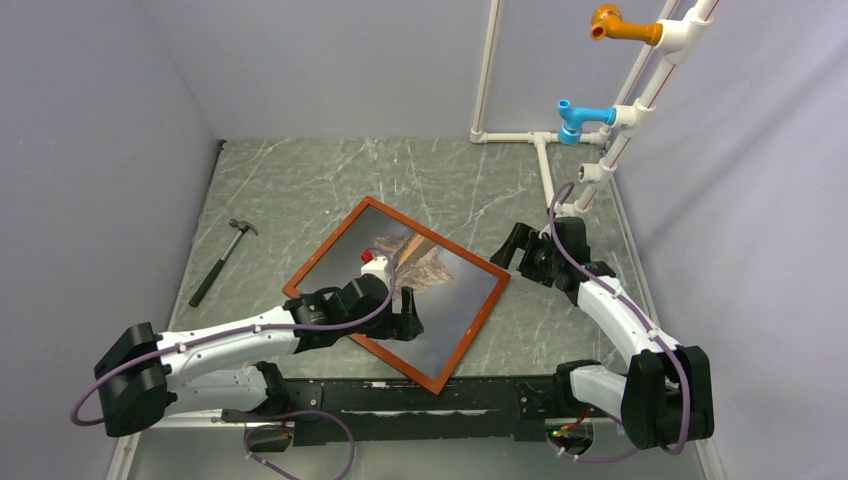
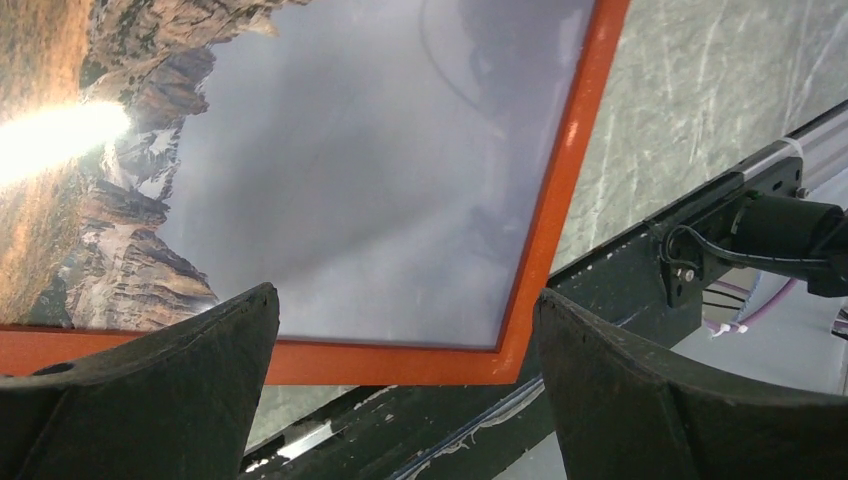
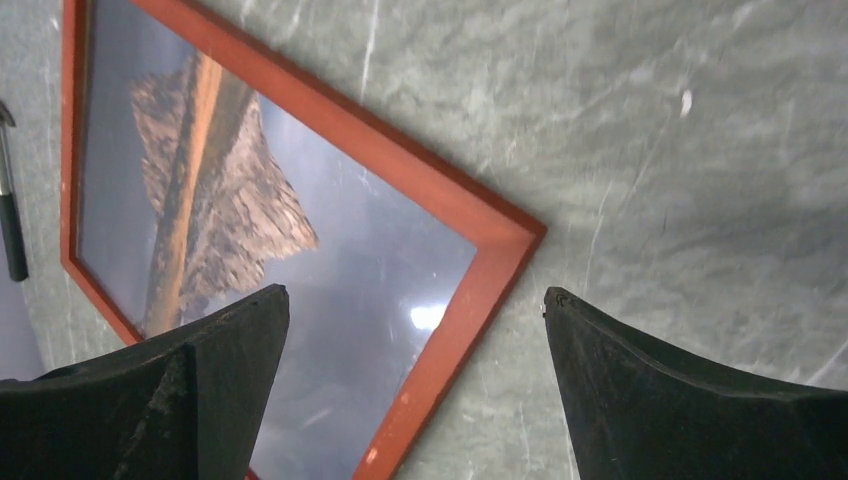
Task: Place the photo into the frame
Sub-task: Adjust the photo frame at the center of the board.
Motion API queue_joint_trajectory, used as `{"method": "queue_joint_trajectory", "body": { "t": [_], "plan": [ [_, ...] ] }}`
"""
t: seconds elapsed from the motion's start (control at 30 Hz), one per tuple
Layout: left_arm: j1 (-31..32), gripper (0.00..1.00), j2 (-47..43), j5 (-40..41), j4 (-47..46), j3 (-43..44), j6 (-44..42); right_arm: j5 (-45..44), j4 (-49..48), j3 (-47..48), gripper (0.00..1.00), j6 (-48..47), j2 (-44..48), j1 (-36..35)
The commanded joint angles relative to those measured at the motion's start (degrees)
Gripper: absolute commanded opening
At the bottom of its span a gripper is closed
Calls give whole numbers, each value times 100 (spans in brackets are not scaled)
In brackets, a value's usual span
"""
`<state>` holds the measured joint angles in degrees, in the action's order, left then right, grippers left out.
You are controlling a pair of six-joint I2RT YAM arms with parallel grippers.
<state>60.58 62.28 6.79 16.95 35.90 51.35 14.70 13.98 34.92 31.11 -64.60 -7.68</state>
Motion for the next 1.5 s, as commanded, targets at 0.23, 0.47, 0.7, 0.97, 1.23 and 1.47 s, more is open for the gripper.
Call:
{"method": "queue_joint_trajectory", "body": {
  "t": [0.23, 0.47, 0.7, 0.97, 1.23, 1.47],
  "plan": [
    [-620, 99, -80, -618, -320, -440, 292, -233, 1162, -45, 100, 417, -240, -1015],
    [-894, 99, -719, -617, -145, -786, 230, -510, 1035, 37, 97, 870, -749, -1988],
    [-994, 99, -1234, -463, 201, -863, 183, -1158, 1081, 188, 81, 854, -1392, -2522],
    [-1039, 99, -1641, -304, 345, -880, 159, -1655, 1035, 527, 40, 606, -2014, -2636],
    [-1185, 99, -1590, -243, 932, -611, -99, -1981, 1273, 1630, 10, -251, -2692, -2115],
    [-1567, 99, -1741, -320, 1159, -601, -324, -2986, 1580, 2752, 9, -1588, -3473, -1956]
  ]
}}
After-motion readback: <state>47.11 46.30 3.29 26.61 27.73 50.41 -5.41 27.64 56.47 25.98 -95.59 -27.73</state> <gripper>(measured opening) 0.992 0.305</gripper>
